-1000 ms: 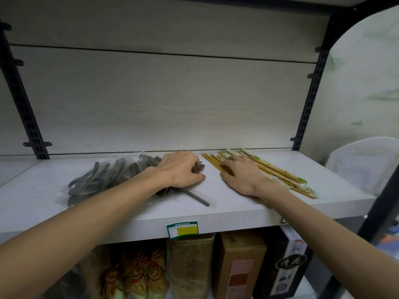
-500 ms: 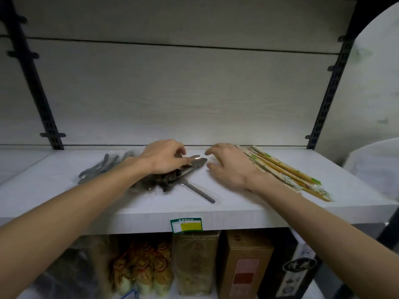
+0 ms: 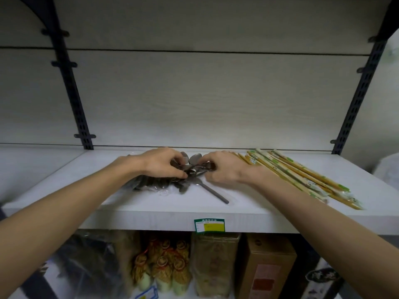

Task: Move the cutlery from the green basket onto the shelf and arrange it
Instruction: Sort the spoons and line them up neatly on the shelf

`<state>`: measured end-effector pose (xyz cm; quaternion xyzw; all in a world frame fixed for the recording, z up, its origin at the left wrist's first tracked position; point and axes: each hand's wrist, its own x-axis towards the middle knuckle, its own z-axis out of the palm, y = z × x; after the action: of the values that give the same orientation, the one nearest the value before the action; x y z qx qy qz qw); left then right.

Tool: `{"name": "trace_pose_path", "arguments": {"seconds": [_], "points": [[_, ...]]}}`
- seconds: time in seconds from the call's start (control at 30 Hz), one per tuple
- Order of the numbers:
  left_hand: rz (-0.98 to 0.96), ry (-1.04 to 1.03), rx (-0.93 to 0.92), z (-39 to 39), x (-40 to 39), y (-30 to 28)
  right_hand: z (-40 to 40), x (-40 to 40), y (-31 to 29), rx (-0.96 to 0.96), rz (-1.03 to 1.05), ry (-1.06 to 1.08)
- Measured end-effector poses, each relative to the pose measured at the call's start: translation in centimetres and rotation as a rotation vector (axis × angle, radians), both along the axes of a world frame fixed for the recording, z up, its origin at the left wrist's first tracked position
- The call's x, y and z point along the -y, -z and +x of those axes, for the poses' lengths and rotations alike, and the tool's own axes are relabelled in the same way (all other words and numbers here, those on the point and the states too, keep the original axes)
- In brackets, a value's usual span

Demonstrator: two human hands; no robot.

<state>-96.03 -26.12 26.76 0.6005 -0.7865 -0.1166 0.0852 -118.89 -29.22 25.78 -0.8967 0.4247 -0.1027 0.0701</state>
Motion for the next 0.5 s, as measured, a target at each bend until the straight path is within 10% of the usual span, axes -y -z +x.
{"name": "trace_pose_path", "arguments": {"seconds": [0.5], "points": [[-0.119, -0.037, 0.126, 7.4, -3.3, 0.4, 8.0, -1.2, 2.1, 0.079, -0.122, -0.042]]}}
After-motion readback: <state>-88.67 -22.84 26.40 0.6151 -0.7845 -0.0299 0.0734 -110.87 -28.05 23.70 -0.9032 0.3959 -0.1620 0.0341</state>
